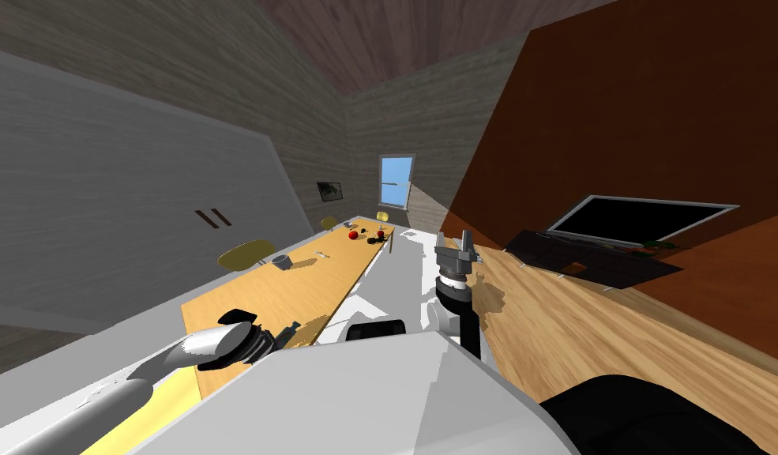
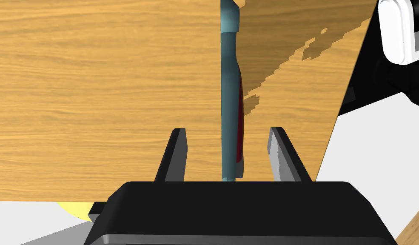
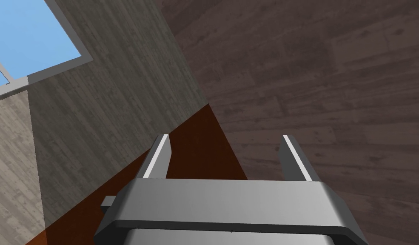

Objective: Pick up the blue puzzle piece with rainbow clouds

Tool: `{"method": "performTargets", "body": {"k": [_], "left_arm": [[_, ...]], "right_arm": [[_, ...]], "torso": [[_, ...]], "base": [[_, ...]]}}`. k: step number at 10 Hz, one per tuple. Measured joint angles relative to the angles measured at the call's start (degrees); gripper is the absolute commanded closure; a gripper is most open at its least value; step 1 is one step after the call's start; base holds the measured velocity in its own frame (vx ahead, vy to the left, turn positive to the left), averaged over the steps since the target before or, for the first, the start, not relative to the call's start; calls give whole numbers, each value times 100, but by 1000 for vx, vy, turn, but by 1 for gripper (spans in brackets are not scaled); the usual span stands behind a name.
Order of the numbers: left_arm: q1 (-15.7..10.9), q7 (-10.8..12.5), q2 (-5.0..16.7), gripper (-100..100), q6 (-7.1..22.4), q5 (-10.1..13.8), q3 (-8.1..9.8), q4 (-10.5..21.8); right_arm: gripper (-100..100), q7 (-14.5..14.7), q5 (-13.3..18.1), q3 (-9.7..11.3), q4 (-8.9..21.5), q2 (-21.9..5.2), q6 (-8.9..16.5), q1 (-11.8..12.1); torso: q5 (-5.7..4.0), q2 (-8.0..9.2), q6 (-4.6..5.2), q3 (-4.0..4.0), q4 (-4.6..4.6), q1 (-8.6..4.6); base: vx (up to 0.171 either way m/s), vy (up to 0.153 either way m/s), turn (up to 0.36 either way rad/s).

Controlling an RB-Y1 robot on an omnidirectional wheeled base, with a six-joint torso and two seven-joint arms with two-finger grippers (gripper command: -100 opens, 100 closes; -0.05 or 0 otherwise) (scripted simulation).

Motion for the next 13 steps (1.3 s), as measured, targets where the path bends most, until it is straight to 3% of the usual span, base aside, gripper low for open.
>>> {"method": "performTargets", "body": {"k": [3, 4, 5, 12, 13], "left_arm": [[2, 1, -5, 100, 7, 5, -4, -2], [3, 1, -5, 0, 7, 5, -4, -3], [2, 1, -5, 100, 7, 5, -4, -3], [1075, -872, -735, 100, -21, 137, 1094, -279], [1193, -926, -775, 100, -28, 142, 1166, -285]], "right_arm": [[0, 0, 0, 0, 0, 0, 0, 0], [0, 0, 0, 0, 0, 0, 0, 0], [0, 0, 0, 0, 0, 0, 0, 0], [0, 0, 0, 0, 0, 0, 0, 0], [0, 0, 0, 0, 0, 0, 0, 1]], "torso": [[-1, -4, 1, -2, 1, 4], [0, -4, 1, -2, 1, 5], [0, -5, 1, -2, 0, 5], [78, -70, 51, -40, -11, 21], [81, -63, 45, -38, -14, 27]], "base": [[0, 0, 0], [0, 0, 0], [62, 10, -183], [57, -10, -101], [52, 2, -155]]}}
